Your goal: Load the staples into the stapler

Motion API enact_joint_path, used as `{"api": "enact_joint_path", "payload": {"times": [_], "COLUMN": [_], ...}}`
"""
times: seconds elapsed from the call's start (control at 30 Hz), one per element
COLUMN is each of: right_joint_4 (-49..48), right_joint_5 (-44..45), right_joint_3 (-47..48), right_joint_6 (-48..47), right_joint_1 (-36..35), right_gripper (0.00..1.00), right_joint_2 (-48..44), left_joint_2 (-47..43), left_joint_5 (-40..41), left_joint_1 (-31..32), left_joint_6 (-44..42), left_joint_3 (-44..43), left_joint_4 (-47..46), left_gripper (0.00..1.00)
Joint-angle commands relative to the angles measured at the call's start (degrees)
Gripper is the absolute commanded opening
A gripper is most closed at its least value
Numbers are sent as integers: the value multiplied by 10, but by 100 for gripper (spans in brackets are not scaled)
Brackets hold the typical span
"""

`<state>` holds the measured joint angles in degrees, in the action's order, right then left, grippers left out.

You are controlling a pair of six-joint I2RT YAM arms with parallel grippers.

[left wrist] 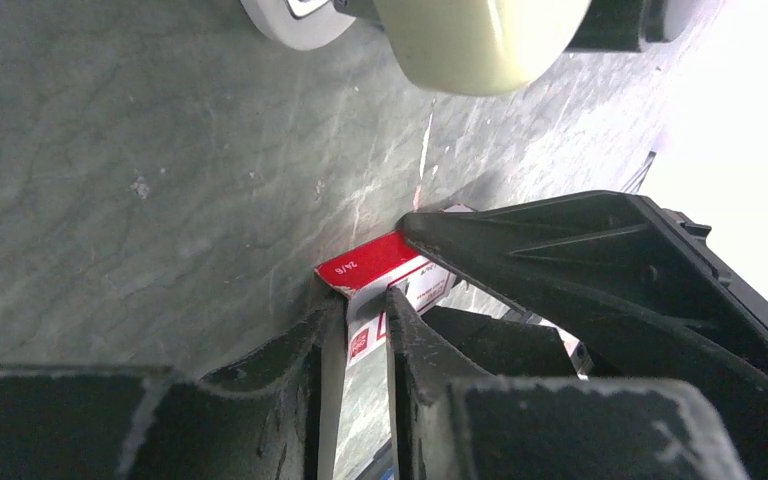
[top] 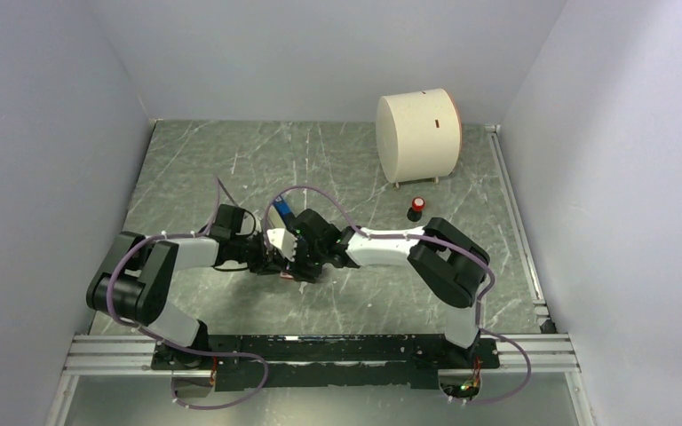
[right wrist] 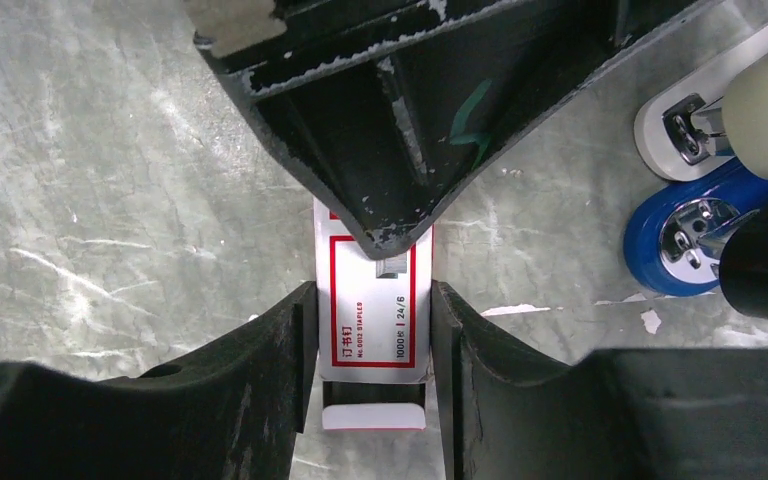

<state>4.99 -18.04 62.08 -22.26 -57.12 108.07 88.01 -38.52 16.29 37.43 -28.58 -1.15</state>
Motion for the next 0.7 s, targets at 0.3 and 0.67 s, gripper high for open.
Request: {"api": "enact_joint_path", "payload": {"times": [0.3,0.67], "right_joint_4": [-33,-70], "right_joint_5": [-5,140], "right_joint_3": [-93,-152], "right_joint_6": [160,306], "right_joint_1": [39,45], "right_gripper": [76,75], "right_joint_2": [-111,-206], "left_joint_2": [-13,-11], "left_joint_5": [37,24], "left_joint_1": [12,12], "left_joint_6": [-8,3], "left_joint_3": [-24,-9], "left_joint_4": [25,-4], "left_gripper": [35,41]}}
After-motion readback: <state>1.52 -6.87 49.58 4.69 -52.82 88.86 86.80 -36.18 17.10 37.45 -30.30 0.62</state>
